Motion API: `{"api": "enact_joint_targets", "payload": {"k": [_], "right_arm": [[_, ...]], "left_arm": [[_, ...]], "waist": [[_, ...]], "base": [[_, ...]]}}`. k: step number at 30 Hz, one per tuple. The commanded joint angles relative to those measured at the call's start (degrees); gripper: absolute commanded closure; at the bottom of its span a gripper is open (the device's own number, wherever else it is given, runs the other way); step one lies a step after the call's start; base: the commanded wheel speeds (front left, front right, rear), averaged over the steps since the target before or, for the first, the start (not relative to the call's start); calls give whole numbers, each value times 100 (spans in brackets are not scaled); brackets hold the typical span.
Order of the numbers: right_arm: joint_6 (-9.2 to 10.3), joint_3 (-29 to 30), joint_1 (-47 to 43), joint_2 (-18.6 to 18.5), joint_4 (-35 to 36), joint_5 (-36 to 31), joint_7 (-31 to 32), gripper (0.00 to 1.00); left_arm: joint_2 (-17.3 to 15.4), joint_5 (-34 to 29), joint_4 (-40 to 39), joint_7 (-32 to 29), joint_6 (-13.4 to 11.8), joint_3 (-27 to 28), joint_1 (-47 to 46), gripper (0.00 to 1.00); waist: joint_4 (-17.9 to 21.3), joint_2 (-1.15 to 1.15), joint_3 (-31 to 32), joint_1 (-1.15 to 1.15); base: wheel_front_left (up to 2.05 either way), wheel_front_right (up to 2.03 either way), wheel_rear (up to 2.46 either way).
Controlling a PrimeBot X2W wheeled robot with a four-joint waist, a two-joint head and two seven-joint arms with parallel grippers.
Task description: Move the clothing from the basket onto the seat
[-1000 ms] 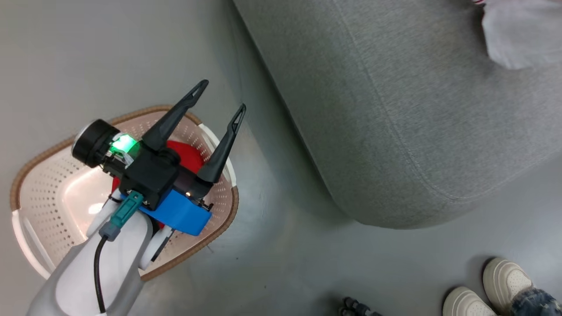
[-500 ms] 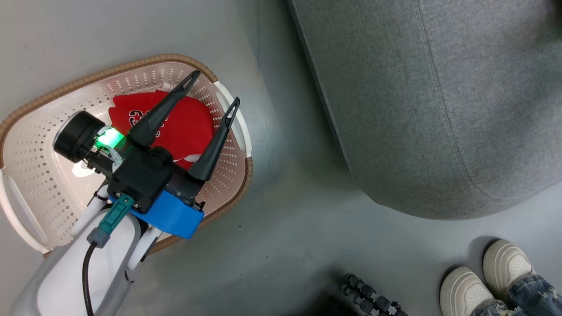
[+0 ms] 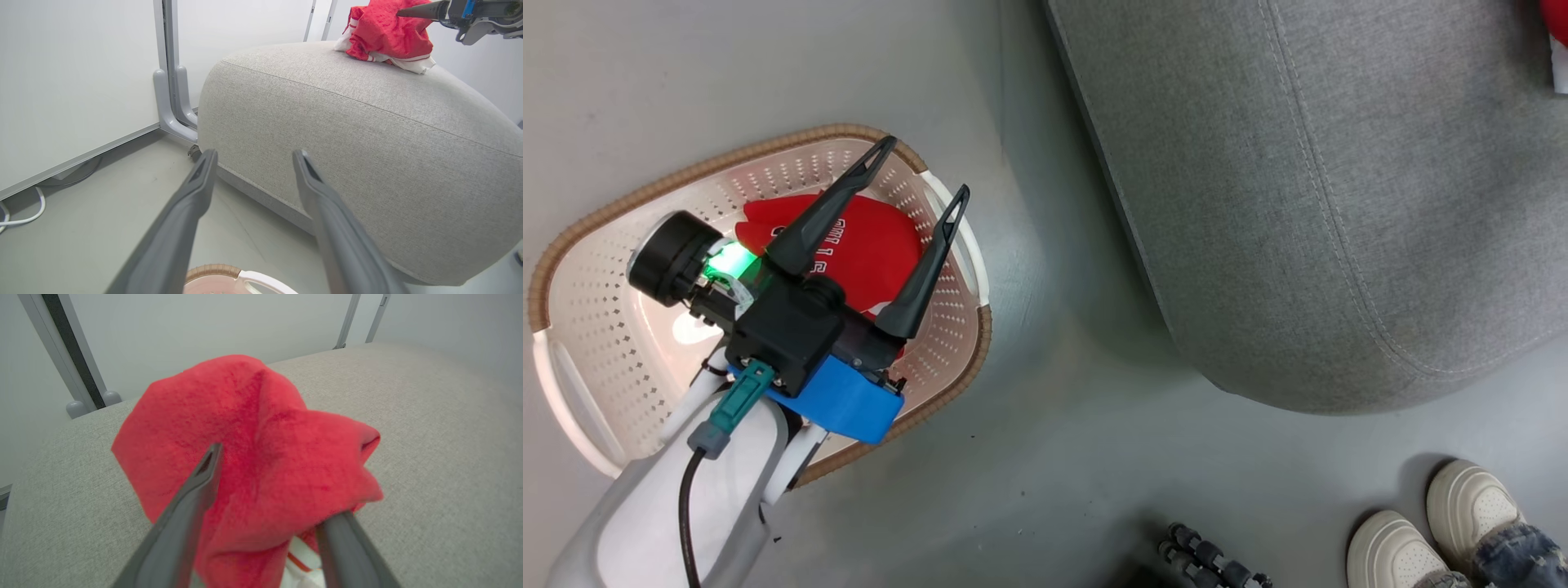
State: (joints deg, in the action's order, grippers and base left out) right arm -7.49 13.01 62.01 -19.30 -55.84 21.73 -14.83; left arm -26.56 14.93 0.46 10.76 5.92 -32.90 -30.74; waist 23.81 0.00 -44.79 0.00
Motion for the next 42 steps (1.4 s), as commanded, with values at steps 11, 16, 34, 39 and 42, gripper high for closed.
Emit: {"api": "enact_joint_targets", "payload": {"k": [11,16,34,39,42], "right_arm": [[-1,-168,-414,-211,-16,97,-40,0],[-1,-387,-965,-517,208,18,-42,0],[-1,-496,-3480,-245,2512,-590,462,0],[-1,-445,-4182,79,3529,-815,826,0],[-2,-448,-4602,313,4118,-955,1022,0]], "left_arm": [[348,186,505,303,32,-175,-62,0],[740,334,995,431,80,-289,135,0],[1771,449,1508,450,166,867,1528,0],[1855,425,1596,450,156,1209,1836,0],[1872,419,1671,450,156,1414,2008,0]], "waist": [[-240,0,598,0],[-564,0,1268,0],[-1666,0,3265,0],[-1916,0,3606,0],[-2077,0,3787,0]], "base": [[0,0,0],[0,0,0],[0,0,0],[0,0,0],[0,0,0]]}}
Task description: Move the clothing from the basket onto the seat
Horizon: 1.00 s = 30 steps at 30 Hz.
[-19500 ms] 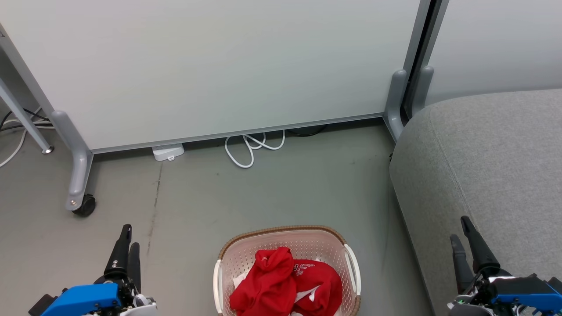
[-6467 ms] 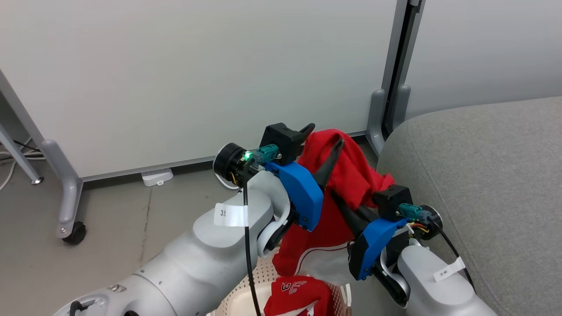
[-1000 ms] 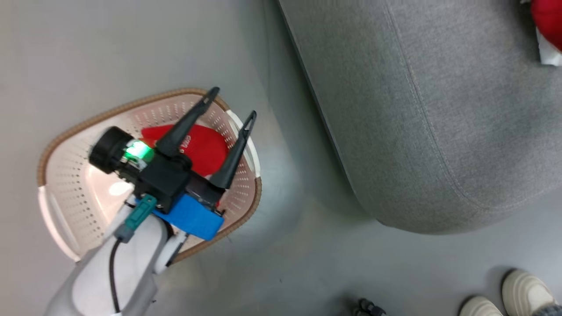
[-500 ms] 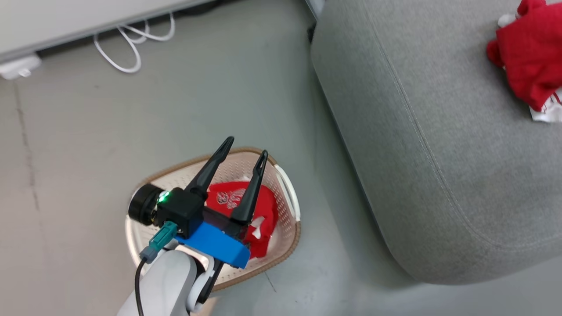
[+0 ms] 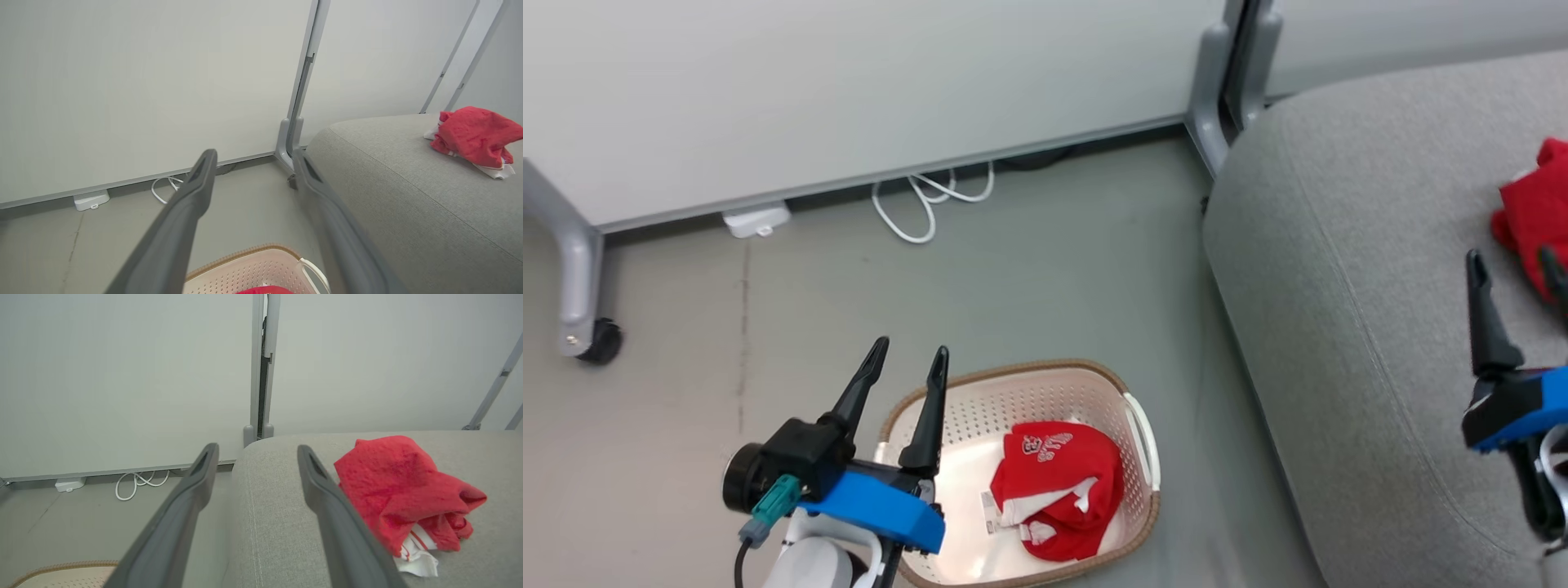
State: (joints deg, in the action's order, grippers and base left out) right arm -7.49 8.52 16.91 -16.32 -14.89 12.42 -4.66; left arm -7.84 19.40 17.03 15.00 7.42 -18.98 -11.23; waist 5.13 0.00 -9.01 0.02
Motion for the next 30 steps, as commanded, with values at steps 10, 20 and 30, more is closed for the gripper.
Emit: {"api": "enact_joint_targets", "payload": {"k": [10,20,30], "right_arm": [[-1,0,-1197,700,1138,-304,293,0],[-1,-374,-1742,1053,1279,-483,291,0],[-1,-500,-1859,1192,1237,-383,298,0]], "left_arm": [[88,-112,188,21,6,695,394,0],[141,-204,348,22,6,1223,602,0],[148,-225,372,22,7,1291,723,0]], "waist": [[-617,0,619,-2],[-779,0,832,-2],[-809,0,883,-2]], "base": [[0,0,0],[0,0,0],[0,0,0]]}}
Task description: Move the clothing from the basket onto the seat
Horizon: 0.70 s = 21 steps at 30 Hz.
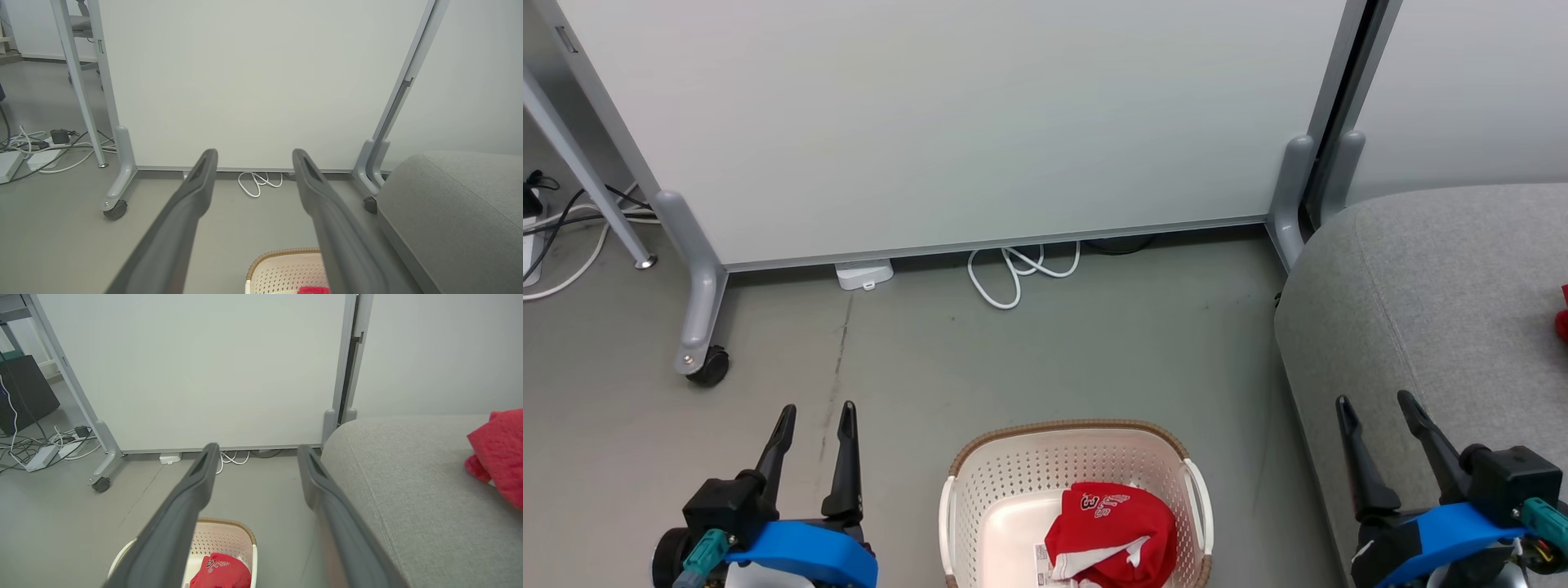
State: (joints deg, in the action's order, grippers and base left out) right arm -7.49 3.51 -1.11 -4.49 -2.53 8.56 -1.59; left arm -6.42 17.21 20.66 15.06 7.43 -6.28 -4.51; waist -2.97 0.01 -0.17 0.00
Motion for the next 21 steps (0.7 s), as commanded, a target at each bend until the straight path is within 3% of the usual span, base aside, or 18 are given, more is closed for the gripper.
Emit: {"api": "enact_joint_targets", "payload": {"k": [1,14,21], "right_arm": [[-1,9,-45,14,1,18,-13,0],[-2,1,43,66,-37,82,15,0],[-2,-76,304,73,100,80,4,0]], "left_arm": [[13,-11,8,17,6,21,50,0],[-24,3,68,17,6,-77,-24,0],[-29,1,40,16,6,-147,-258,0]], "waist": [[-2,-1,-2,0],[28,-1,-60,0],[136,-1,-481,0]], "base": [[0,0,0],[0,0,0],[0,0,0]]}}
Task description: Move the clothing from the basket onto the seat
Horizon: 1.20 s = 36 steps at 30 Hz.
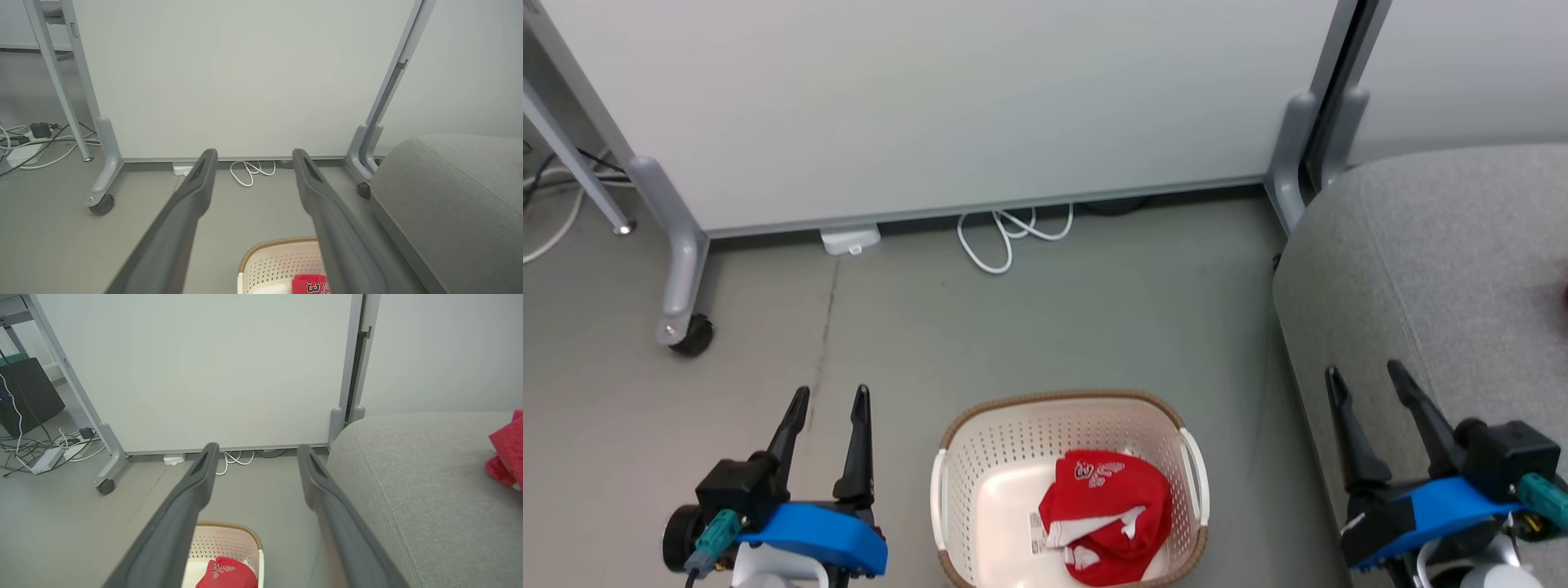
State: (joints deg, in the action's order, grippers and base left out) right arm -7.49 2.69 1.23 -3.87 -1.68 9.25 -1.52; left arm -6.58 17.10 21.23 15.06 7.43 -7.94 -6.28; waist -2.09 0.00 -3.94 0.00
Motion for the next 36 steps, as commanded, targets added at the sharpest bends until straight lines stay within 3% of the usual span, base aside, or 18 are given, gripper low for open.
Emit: {"api": "enact_joint_targets", "payload": {"k": [1,17,28,36], "right_arm": [[-2,-7,134,1,41,-1,-7,0],[-1,-284,1438,-4,202,-10,-342,0],[-2,-770,2100,86,53,138,-781,0],[-2,-975,2218,105,-53,202,-949,0]], "left_arm": [[-28,17,-14,16,6,-3,-126,0],[-276,-13,383,17,6,-796,-1522,0],[-534,202,1428,17,6,-2115,-2544,0],[-566,529,2368,13,6,-3214,-3169,0]], "waist": [[86,0,-220,0],[1050,0,-2411,0],[1820,0,-3573,0],[2051,0,-4094,0]], "base": [[0,0,0],[0,0,0],[0,0,0],[0,0,0]]}}
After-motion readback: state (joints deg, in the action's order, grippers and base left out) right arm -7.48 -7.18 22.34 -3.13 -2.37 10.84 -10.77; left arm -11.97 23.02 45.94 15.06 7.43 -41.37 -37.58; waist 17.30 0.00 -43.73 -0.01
